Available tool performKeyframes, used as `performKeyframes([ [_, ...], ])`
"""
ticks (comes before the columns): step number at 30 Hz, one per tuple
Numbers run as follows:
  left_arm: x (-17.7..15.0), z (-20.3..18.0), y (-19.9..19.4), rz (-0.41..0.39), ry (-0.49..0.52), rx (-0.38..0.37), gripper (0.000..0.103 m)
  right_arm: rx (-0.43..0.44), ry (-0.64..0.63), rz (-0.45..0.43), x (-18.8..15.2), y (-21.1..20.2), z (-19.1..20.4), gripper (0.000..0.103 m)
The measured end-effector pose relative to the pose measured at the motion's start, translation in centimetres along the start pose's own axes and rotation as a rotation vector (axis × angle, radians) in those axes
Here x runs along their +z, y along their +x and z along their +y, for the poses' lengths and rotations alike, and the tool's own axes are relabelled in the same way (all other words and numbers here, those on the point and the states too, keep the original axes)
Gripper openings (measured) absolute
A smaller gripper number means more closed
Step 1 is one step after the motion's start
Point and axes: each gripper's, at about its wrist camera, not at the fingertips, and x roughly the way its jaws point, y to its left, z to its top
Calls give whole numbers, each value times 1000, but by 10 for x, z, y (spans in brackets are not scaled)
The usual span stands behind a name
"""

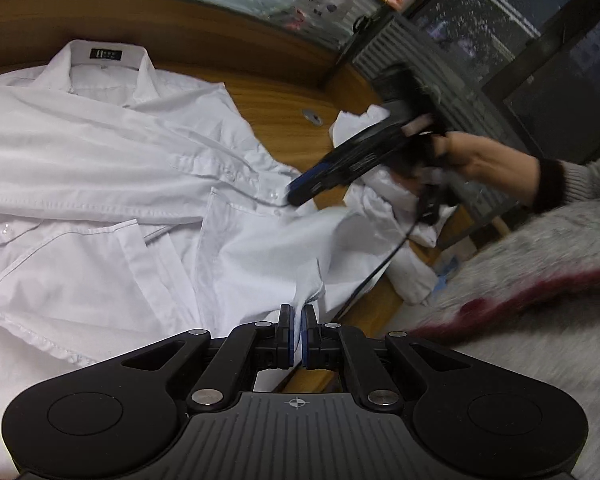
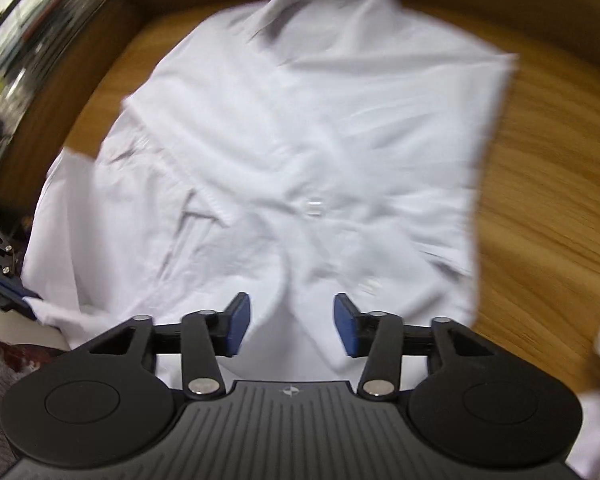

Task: Fold clothes

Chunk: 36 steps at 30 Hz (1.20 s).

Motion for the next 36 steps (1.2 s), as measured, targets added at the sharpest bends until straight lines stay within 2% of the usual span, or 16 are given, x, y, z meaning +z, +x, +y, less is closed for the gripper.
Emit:
performKeyframes([
  [5, -7, -8, -6, -35, -27, -20, 5, 72, -1, 123, 14, 38, 7, 55],
  [6, -9, -9, -6, -38, -31, -22, 5, 82, 2, 141, 14, 43, 8, 42],
  [7, -12, -9, -7, -40, -35, -25, 5, 93, 5, 158, 15, 48, 8, 11],
  [8, -14, -9, -8, -43, -41, -28, 5, 107, 4, 169, 15, 50, 10, 1],
  [10, -19, -9, -10, -51, -59, -37, 5, 129, -35, 157, 17, 48, 16, 2],
  [13, -22, -9, -13, -60, -77, -45, 5, 211, -171, 170, 24, 39, 38, 2],
  [17, -22, -6, -17, -79, -95, -42, 5, 375, -378, 245, 42, 35, 77, 2],
  [18, -21, -5, -17, -85, -97, -33, 5, 372, -425, 262, 49, 39, 85, 2],
  [24, -10, 2, -16, -130, -103, 40, 5, 161, -534, 260, 83, 69, 89, 2],
  [27, -5, 0, -17, -138, -76, 51, 5, 313, -548, 236, 87, 55, 92, 2],
  [29, -2, -1, -17, -144, -70, 47, 5, 452, -607, 210, 82, 38, 104, 2],
  [31, -1, -1, -14, -141, -69, 51, 5, 470, -602, 195, 82, 35, 109, 2],
  [35, 1, 3, -7, -141, -74, 98, 5, 221, -575, 136, 88, 58, 96, 3],
  [36, 2, 4, -6, -142, -76, 116, 5, 156, -550, 117, 90, 64, 91, 8],
])
